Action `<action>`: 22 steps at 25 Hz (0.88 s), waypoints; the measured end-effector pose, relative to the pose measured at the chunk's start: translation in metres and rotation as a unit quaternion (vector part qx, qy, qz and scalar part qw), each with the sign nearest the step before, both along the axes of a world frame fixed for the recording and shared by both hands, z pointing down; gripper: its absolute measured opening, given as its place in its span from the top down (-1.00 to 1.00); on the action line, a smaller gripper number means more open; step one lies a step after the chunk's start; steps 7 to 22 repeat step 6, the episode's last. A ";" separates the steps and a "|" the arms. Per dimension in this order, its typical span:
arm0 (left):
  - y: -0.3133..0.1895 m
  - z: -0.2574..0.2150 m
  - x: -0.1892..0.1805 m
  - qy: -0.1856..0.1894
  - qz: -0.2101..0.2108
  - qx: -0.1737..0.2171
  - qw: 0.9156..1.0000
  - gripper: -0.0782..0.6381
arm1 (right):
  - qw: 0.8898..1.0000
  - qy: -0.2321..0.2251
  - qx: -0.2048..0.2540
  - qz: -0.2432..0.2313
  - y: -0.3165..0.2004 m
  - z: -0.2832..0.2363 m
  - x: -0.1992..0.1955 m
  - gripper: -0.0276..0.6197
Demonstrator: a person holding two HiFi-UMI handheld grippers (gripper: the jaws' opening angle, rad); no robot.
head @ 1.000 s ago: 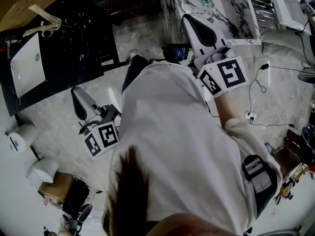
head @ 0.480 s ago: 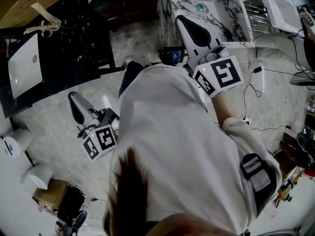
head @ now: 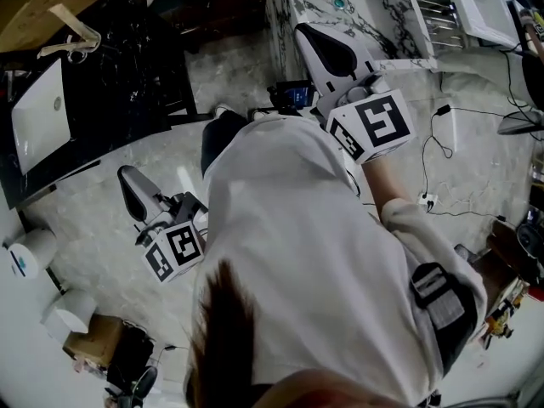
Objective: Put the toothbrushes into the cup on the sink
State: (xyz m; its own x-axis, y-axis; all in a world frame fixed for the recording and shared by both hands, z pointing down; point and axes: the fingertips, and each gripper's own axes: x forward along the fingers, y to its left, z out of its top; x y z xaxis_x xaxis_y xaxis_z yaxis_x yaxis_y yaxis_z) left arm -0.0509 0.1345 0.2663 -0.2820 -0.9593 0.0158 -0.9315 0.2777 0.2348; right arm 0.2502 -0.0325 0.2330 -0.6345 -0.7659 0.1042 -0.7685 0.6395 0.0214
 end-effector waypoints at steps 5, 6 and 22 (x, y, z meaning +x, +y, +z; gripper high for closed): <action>0.024 -0.003 -0.011 -0.001 0.008 0.003 1.000 0.74 | 1.000 0.002 -0.002 0.006 0.023 0.001 -0.013 0.87; 0.030 -0.003 -0.014 0.000 0.010 0.004 1.000 0.74 | 1.000 0.001 -0.002 0.008 0.029 0.000 -0.016 0.87; 0.030 -0.003 -0.014 0.000 0.010 0.004 1.000 0.74 | 1.000 0.001 -0.002 0.008 0.029 0.000 -0.016 0.87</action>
